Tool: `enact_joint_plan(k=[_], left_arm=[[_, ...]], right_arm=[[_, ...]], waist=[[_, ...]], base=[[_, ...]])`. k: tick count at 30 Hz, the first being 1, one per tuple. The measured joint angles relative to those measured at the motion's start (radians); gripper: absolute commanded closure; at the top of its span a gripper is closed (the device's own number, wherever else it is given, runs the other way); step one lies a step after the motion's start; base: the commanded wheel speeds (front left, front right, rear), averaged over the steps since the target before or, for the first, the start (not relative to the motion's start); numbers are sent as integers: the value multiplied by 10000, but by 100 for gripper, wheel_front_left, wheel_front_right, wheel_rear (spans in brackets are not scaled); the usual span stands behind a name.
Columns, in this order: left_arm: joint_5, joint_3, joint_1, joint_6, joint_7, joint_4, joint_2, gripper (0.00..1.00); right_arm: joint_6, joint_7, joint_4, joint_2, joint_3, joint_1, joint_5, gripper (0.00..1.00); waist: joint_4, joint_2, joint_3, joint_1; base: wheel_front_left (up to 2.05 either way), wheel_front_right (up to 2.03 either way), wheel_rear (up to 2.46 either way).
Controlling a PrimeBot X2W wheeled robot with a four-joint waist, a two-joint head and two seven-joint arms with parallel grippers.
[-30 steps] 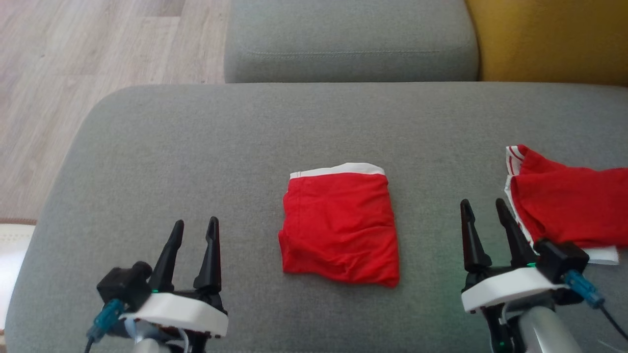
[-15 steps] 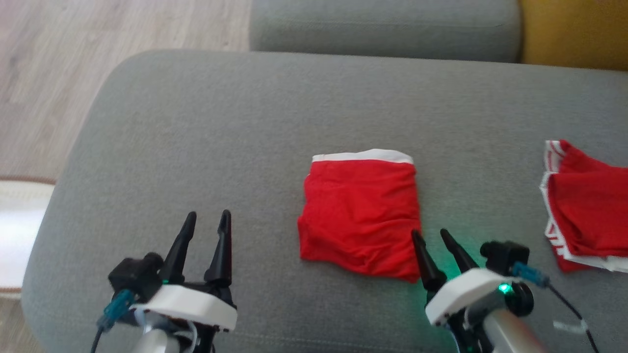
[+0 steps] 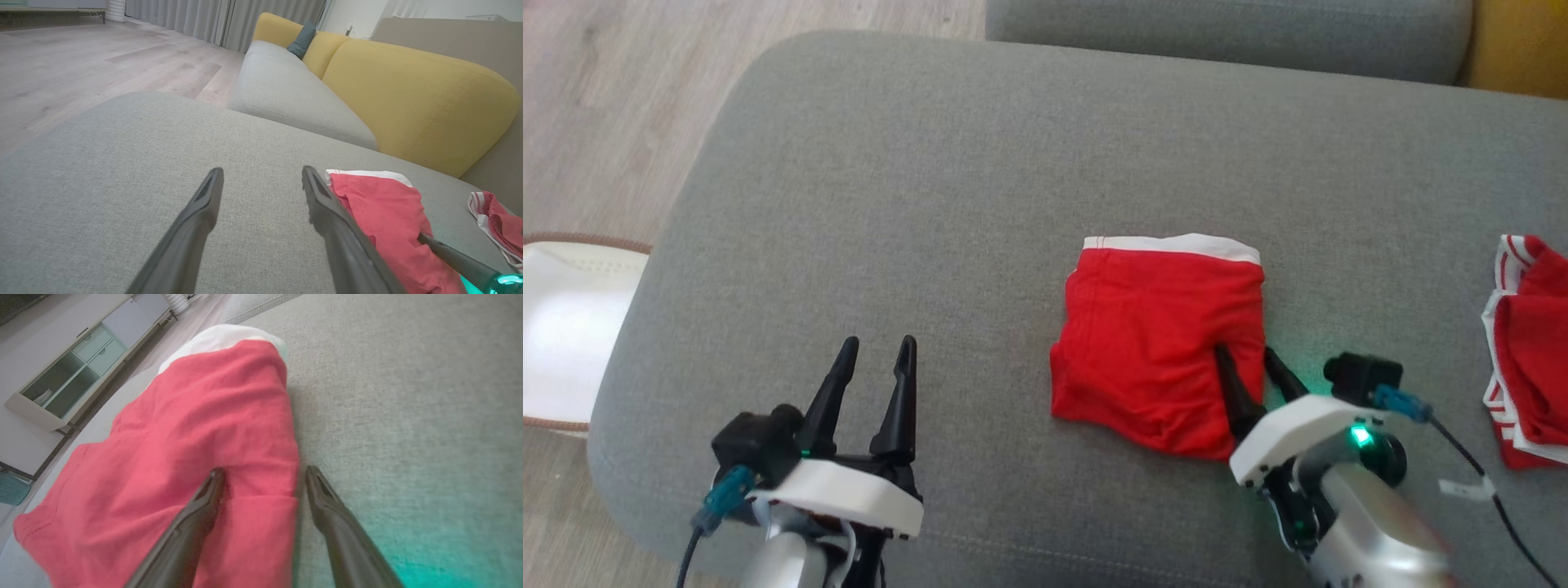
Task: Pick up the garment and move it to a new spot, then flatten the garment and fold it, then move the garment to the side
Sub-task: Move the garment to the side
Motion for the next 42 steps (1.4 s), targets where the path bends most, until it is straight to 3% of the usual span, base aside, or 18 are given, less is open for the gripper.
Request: enact_joint_plan(k=[3,4,5,11,18,23,29,32,33,37,42], left_arm=[[0,-2,-58,-8,0,13,0,0],[0,4,-91,-8,0,13,0,0],[0,8,-109,-8,0,12,0,0],[2,31,-109,-10,0,12,2,0],[4,-10,-106,-12,0,-17,2,0],[-2,-215,-128,-15,0,4,2,0],[0,-341,-575,-15,0,-81,2,0],[105,-324,-744,-42,0,-90,0,0],[198,-314,-803,-115,0,-86,0,0],[311,-301,-1062,-207,0,-73,-6,0],[545,-213,-1198,-376,0,21,-8,0]], right_arm=[[0,-4,253,-40,495,-366,274,0],[0,-27,360,-48,667,-472,320,20],[0,-88,506,-48,844,-581,249,100],[0,-376,991,-25,1300,-871,-416,100],[0,-529,591,-58,849,-1594,-3177,100],[0,-531,-219,-449,1620,-1821,-4773,100],[0,-50,-1607,-1900,3505,-2631,-4876,100],[0,314,-2249,-3012,4142,-3126,-4447,100],[0,556,-2591,-3753,4316,-3440,-4121,100],[0,859,-2920,-5035,4335,-3900,-3731,100],[0,1250,-3003,-5682,4167,-3994,-3638,100]], waist=[[2,0,94,0],[-22,0,104,0],[-61,0,109,0],[-430,0,96,0],[-1327,0,-26,0],[-2213,0,-68,0],[-3457,0,33,0],[-4068,0,173,0],[-4419,0,314,0],[-4830,0,784,1],[-5086,0,1311,1]], base=[[0,0,0],[0,0,0],[0,0,0],[0,0,0],[0,0,0],[0,0,0],[0,0,0],[0,0,0],[0,0,0],[0,0,0],[0,0,0]])
